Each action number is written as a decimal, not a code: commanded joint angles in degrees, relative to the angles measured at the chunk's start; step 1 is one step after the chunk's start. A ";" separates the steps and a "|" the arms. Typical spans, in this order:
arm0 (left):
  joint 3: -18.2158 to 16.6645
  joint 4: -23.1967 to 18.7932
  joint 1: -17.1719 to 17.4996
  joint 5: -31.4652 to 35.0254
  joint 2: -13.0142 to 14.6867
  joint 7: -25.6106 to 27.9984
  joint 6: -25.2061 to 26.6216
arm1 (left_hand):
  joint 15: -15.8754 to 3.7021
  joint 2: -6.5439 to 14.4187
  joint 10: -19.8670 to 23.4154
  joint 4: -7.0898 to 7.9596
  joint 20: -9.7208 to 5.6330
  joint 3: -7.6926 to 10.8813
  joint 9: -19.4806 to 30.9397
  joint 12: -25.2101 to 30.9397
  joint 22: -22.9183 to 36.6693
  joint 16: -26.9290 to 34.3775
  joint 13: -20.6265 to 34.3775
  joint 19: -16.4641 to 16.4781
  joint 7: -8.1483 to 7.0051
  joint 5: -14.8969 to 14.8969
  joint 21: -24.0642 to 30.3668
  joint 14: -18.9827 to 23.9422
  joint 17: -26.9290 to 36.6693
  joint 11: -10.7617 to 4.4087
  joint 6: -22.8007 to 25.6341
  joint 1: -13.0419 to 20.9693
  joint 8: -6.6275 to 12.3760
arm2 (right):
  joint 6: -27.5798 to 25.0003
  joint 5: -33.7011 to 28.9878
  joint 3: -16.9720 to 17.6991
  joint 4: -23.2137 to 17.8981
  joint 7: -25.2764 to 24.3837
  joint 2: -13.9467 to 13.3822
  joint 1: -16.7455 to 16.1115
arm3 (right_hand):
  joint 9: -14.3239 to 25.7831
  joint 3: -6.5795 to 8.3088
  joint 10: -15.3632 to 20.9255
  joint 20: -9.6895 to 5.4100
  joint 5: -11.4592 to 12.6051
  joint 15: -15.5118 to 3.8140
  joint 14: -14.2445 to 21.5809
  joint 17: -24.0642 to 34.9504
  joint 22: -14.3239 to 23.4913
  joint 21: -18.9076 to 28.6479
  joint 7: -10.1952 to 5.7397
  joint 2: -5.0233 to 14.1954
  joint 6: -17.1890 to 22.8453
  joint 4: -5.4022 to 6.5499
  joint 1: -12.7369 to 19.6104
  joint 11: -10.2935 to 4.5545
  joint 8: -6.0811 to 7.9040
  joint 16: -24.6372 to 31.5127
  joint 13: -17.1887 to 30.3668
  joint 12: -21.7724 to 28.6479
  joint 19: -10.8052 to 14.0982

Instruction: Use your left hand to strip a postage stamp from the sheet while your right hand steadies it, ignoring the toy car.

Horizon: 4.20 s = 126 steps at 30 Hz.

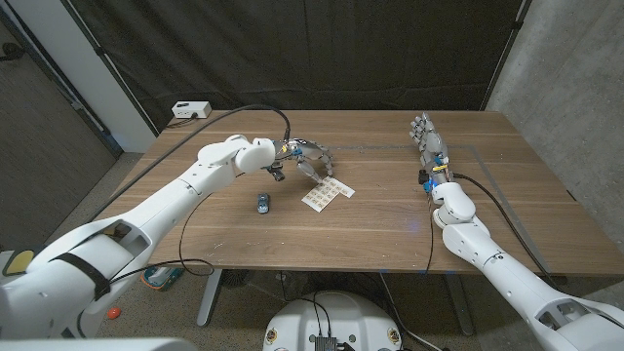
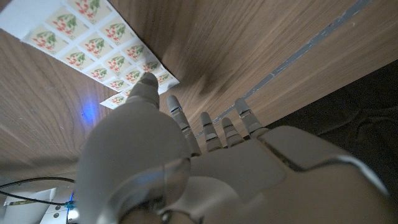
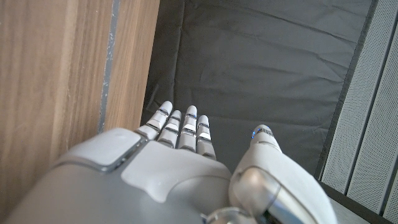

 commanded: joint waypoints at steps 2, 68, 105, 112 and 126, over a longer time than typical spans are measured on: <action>0.80 -1.18 0.59 4.03 0.40 0.16 0.86 | -0.40 -0.23 0.28 -0.33 0.02 -0.06 -0.01 0.00 0.17 0.14 0.32 -2.29 0.23 -0.11 0.65 -0.07 0.06 -0.56 1.00 0.48 0.61 | 0.68 -0.21 0.08 0.13 -0.03 0.06 -0.35 | 0.11 0.03 0.28 -0.29 0.10 0.00 0.69 0.12 0.29 -0.20 0.08 -0.07 0.46 0.04 -0.49 0.11 0.18 0.11 0.27 0.25 0.48; -7.23 11.19 4.48 -20.02 -4.77 2.67 0.85 | -3.98 8.82 14.11 -2.62 -1.21 3.53 -0.30 3.26 -1.72 2.98 -2.67 1.96 11.21 -4.18 8.99 9.32 -0.59 -3.87 26.92 8.54 7.74 | 1.54 -1.33 0.00 0.12 -1.73 0.07 -0.39 | 0.11 0.36 1.02 -0.29 0.17 -0.10 1.59 0.05 0.32 -1.46 0.13 -0.24 0.79 -0.28 -0.95 0.17 0.19 -0.11 0.28 0.20 0.93; -19.13 6.28 11.45 -66.92 -12.81 -0.04 23.33 | -3.60 9.26 15.09 -3.19 -3.35 9.41 13.14 5.15 0.79 1.09 -2.77 -2.31 18.57 1.48 15.49 8.58 1.25 -2.81 22.69 10.08 15.58 | 5.02 -1.62 -0.39 0.56 -1.50 0.21 -1.10 | 0.11 0.88 1.19 -0.16 0.21 0.01 1.72 -0.02 0.34 -2.39 0.29 -0.07 0.94 -0.77 -0.72 0.28 0.20 -0.17 0.27 0.10 1.19; -16.87 6.46 9.77 -65.73 -11.11 -0.16 22.75 | -3.33 9.42 14.71 -2.70 -3.12 9.84 14.71 5.31 1.13 0.99 -2.72 -2.68 17.46 2.07 16.61 8.62 1.63 -2.34 21.62 9.34 16.20 | 6.15 -2.62 -0.75 0.69 -1.89 -0.01 -1.10 | 0.10 1.48 1.91 0.16 0.27 -0.11 2.25 -0.06 0.29 -2.32 0.35 0.27 1.40 -1.42 0.31 0.16 0.37 -0.03 0.26 0.34 1.97; -4.98 -20.02 7.63 -14.21 7.29 8.27 30.36 | 0.65 4.96 5.63 3.69 0.33 4.47 6.99 1.88 -0.11 -0.38 -4.13 -11.38 11.55 -4.98 19.31 2.77 2.98 1.12 4.93 -5.19 4.02 | 7.60 -1.37 -0.97 1.06 -0.65 -0.31 -1.33 | 0.10 1.72 1.95 0.19 0.22 -0.21 2.33 -0.09 0.26 -2.48 0.24 0.10 1.54 -1.95 0.96 0.14 0.38 -0.09 0.26 0.30 2.08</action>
